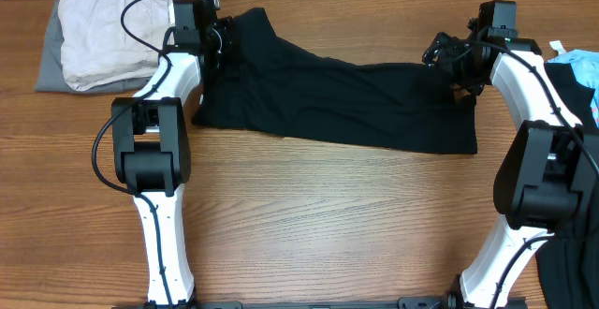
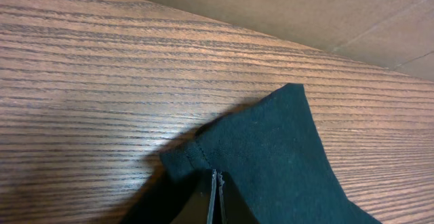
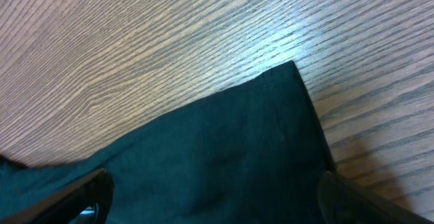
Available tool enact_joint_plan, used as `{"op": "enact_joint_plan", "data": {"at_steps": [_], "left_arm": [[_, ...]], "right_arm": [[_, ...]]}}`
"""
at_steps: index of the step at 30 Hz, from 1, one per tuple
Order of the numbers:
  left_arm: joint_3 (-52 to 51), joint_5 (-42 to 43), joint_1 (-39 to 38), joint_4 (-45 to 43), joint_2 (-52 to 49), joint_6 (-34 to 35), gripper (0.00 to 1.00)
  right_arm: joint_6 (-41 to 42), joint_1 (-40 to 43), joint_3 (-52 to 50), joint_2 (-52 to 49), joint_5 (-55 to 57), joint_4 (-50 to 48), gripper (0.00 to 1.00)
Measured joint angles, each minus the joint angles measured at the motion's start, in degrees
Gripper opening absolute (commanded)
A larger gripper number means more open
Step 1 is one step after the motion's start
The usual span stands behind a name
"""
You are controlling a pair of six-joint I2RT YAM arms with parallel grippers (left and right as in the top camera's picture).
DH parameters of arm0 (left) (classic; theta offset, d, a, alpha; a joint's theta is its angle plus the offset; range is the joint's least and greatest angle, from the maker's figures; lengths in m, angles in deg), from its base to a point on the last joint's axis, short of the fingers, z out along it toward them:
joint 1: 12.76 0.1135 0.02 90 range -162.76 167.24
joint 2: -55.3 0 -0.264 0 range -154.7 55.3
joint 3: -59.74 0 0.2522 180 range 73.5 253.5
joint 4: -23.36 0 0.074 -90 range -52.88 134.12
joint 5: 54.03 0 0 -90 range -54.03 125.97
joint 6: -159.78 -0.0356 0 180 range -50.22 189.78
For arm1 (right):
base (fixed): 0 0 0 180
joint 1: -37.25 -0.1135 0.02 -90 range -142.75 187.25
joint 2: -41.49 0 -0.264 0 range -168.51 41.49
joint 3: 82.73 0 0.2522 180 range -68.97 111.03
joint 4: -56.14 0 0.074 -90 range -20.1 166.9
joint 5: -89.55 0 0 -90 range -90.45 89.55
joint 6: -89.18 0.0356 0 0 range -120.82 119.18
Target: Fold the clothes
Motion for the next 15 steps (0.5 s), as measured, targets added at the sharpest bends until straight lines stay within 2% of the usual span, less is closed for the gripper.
{"op": "enact_joint_plan", "data": {"at_steps": [2,10,15], "left_arm": [[0.0,0.0,0.0,0.0,0.0,0.0,0.49],[0.0,-0.7,0.0,1.2,0.0,0.0,0.51],[0.0,-1.1,0.0,1.3,0.0,0.0,0.46]], "right_arm": [[0.0,0.0,0.0,0.0,0.0,0.0,0.99],[0.0,0.0,0.0,0.0,0.0,0.3,0.99],[0.0,0.0,0.0,0.0,0.0,0.5,0.99]]}}
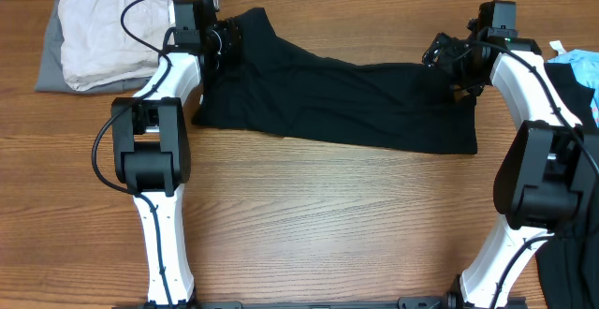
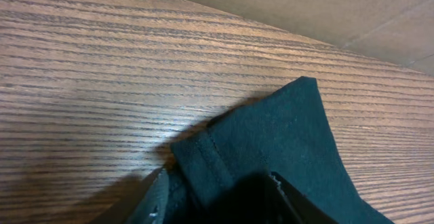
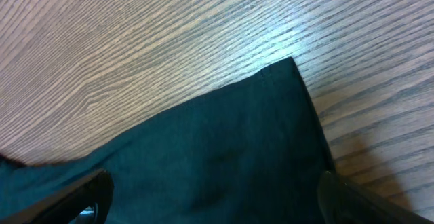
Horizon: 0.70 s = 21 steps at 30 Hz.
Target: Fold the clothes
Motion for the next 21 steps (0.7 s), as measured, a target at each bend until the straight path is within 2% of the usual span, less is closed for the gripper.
{"op": "enact_joint_plan", "data": {"at_steps": [8,13,17,21], "left_arm": [[0.0,-0.2,0.0,0.0,0.0,0.0,0.45],[0.0,-0.2,0.0,0.0,0.0,0.0,0.33],[0.0,-0.2,0.0,-0.2,0.0,0.0,0.33],[0.0,-0.2,0.0,-0.3,0.0,0.0,0.21]], "right_arm": [[0.0,0.0,0.0,0.0,0.0,0.2,0.99],[-0.1,0.0,0.0,0.0,0.0,0.2,0.99],[-0.2,0.0,0.0,0.0,0.0,0.3,0.99],[-0.2,0.0,0.0,0.0,0.0,0.7,0.99]]}}
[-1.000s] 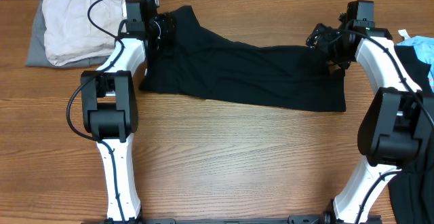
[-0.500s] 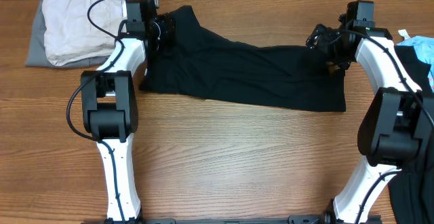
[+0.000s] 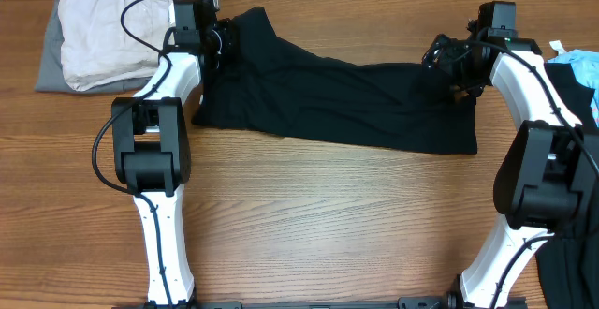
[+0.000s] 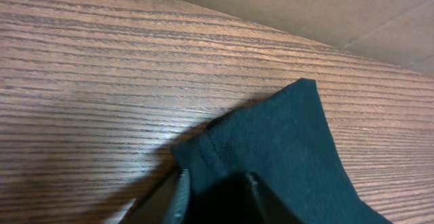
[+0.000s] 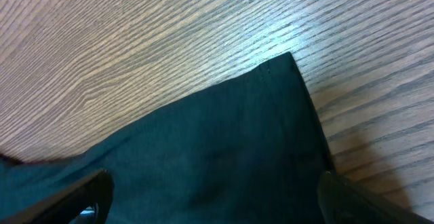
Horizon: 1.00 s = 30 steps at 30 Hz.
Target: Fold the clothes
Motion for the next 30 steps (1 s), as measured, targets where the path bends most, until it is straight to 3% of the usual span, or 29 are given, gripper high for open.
{"op": "enact_joint_plan", "data": {"at_steps": [3,4,14,20,23,26,30], "left_arm": [[0.0,0.0,0.0,0.1,0.0,0.0,0.05],[0.0,0.0,0.0,0.1,0.0,0.0,0.04],[0.0,0.4,0.0,0.3,0.0,0.0,0.04],[0.0,0.5,0.0,0.3,0.0,0.0,0.04],[0.0,0.5,0.0,0.3,0.0,0.0,0.04],[0.0,0.5,0.0,0.3,0.0,0.0,0.04],[0.0,0.5,0.0,0.7,0.0,0.0,0.04]], "right_arm": [[0.0,0.0,0.0,0.0,0.0,0.0,0.99],[0.0,0.0,0.0,0.0,0.0,0.0,0.99],[0.0,0.9,0.7,-0.1,0.2,2.4,1.0],[0.0,6.2,4.5,-0.2,0.2,3.7,1.0],[-0.1,8.3,4.7,-0.3,0.3,3.5,0.97],[-0.7,8.1,4.7,-0.7,0.3,2.0,0.89],[-1.2,5.0,4.7,-2.3,0.2,-1.5,0.89]]}}
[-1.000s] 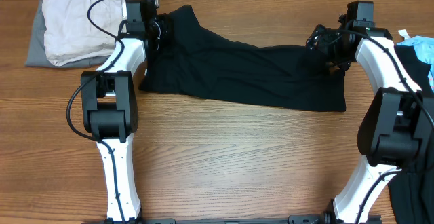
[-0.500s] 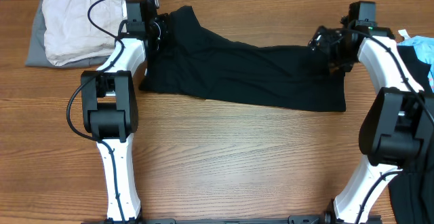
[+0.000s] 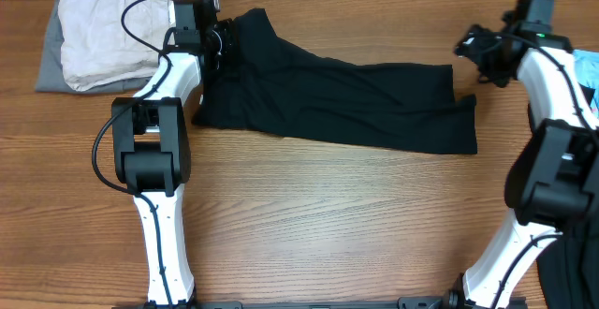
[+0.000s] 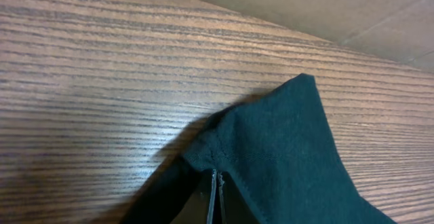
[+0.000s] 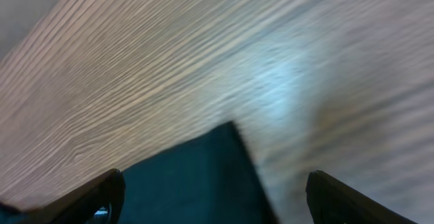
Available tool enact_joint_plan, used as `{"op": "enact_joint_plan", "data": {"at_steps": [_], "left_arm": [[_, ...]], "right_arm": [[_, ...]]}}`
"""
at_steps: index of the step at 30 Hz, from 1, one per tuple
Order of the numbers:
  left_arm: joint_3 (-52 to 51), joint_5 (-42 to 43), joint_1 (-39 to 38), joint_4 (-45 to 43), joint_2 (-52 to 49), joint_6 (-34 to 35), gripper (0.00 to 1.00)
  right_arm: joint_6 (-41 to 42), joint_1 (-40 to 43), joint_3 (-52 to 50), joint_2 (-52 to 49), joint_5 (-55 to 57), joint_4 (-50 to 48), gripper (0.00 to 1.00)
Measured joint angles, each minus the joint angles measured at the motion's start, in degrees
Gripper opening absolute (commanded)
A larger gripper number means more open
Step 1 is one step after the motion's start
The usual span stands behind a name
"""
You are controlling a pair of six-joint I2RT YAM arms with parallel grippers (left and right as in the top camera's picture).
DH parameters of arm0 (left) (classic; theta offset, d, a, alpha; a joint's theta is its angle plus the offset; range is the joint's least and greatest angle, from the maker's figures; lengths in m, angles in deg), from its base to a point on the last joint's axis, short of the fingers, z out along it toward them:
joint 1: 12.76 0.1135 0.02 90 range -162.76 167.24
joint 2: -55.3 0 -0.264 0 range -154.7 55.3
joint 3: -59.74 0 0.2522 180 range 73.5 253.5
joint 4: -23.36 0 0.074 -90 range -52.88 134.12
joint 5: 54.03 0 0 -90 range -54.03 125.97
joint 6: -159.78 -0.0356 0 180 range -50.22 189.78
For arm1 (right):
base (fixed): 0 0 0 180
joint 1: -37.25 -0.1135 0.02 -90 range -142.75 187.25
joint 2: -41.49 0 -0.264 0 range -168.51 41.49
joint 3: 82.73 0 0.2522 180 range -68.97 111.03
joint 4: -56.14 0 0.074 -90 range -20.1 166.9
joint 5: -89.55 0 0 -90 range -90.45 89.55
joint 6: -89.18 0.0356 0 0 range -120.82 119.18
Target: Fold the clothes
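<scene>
A black garment (image 3: 346, 103) lies spread out across the table's far half. My left gripper (image 3: 225, 38) is at its upper left corner. In the left wrist view that gripper (image 4: 215, 183) is shut on the garment's hemmed corner (image 4: 271, 142), which puckers at the fingertips. My right gripper (image 3: 475, 49) hangs above and to the right of the garment's upper right corner (image 3: 447, 73), apart from the cloth. The right wrist view is blurred. There the gripper (image 5: 215, 187) stands open with its fingers (image 5: 102, 193) wide apart and that black corner (image 5: 203, 173) below them.
A beige folded pile (image 3: 108, 28) on a grey cloth (image 3: 49, 61) sits at the back left. Blue items (image 3: 582, 70) lie at the right edge, and dark cloth (image 3: 573, 272) at the front right. A cardboard wall (image 4: 305, 7) borders the table's back.
My left gripper, narrowly open around the corner hem, has shut on it. My right gripper, still open, has moved from over the right corner up and to the right, off the cloth.
My left gripper was first shut on the garment's left corner, then wide open around it, then narrower, and now it is shut on it again. My right gripper stayed open over the right corner until now, when it stands away from the garment.
</scene>
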Motion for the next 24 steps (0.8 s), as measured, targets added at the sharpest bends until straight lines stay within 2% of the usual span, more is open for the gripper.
{"op": "enact_joint_plan", "data": {"at_steps": [7,17,19,24], "left_arm": [[0.0,0.0,0.0,0.9,0.0,0.0,0.04],[0.0,0.0,0.0,1.3,0.0,0.0,0.04],[0.0,0.0,0.0,1.3,0.0,0.0,0.04],[0.0,0.0,0.0,1.5,0.0,0.0,0.04]], "right_arm": [[-0.1,-4.6,0.0,-5.7,1.7,-1.2,0.89],[-0.4,-4.5,0.2,-7.6,6.4,-3.2,0.89],[-0.5,-4.5,0.2,-7.6,6.6,-3.8,0.87],[-0.7,-4.7,0.2,-7.8,6.8,-4.5,0.73]]}}
